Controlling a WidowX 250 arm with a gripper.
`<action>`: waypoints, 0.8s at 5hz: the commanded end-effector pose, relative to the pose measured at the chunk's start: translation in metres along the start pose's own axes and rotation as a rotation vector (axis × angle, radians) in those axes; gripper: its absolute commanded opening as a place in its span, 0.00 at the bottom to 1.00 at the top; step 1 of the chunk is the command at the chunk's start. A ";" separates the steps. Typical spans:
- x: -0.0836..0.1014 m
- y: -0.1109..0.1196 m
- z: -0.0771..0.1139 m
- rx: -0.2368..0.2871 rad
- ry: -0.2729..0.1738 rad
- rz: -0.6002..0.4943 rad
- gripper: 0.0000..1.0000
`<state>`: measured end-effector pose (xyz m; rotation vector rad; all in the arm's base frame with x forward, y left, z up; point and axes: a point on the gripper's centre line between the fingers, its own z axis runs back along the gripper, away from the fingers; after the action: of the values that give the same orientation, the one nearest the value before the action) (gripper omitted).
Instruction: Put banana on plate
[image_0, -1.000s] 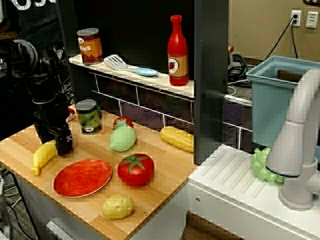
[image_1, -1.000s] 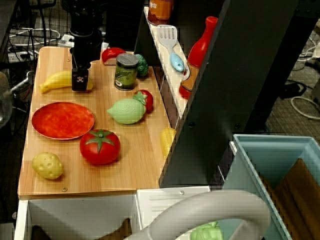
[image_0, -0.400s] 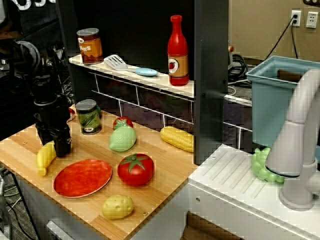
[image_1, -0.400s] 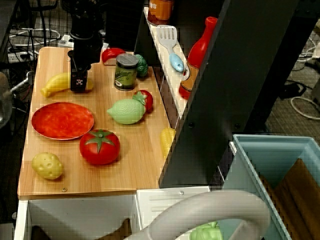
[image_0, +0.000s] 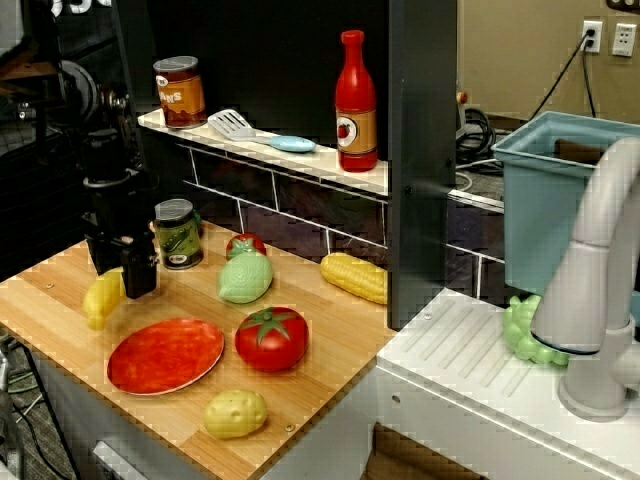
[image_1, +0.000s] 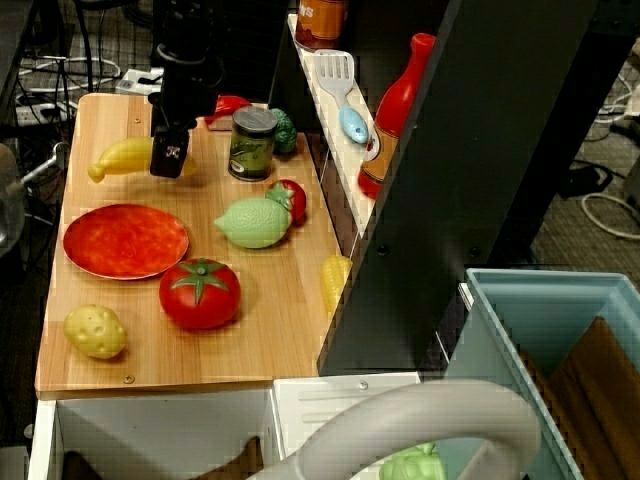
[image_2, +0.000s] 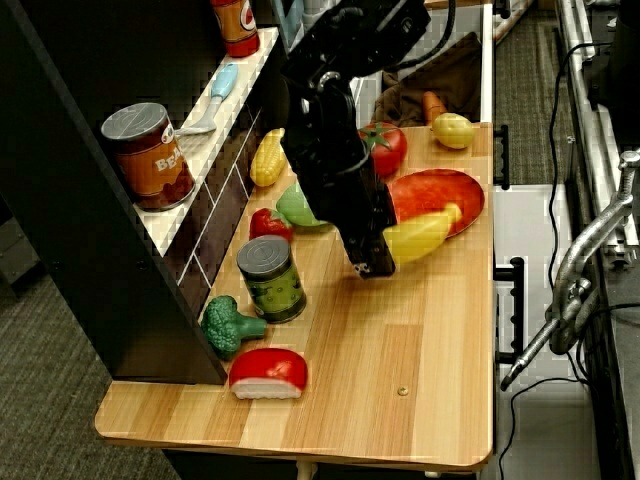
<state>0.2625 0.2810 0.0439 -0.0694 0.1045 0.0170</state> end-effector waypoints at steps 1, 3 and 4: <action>-0.003 -0.015 0.044 0.069 -0.047 -0.018 0.00; -0.028 -0.042 0.027 0.050 -0.047 -0.045 0.00; -0.033 -0.046 0.024 0.048 -0.034 -0.035 0.00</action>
<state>0.2304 0.2311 0.0501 -0.0777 0.1192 -0.0147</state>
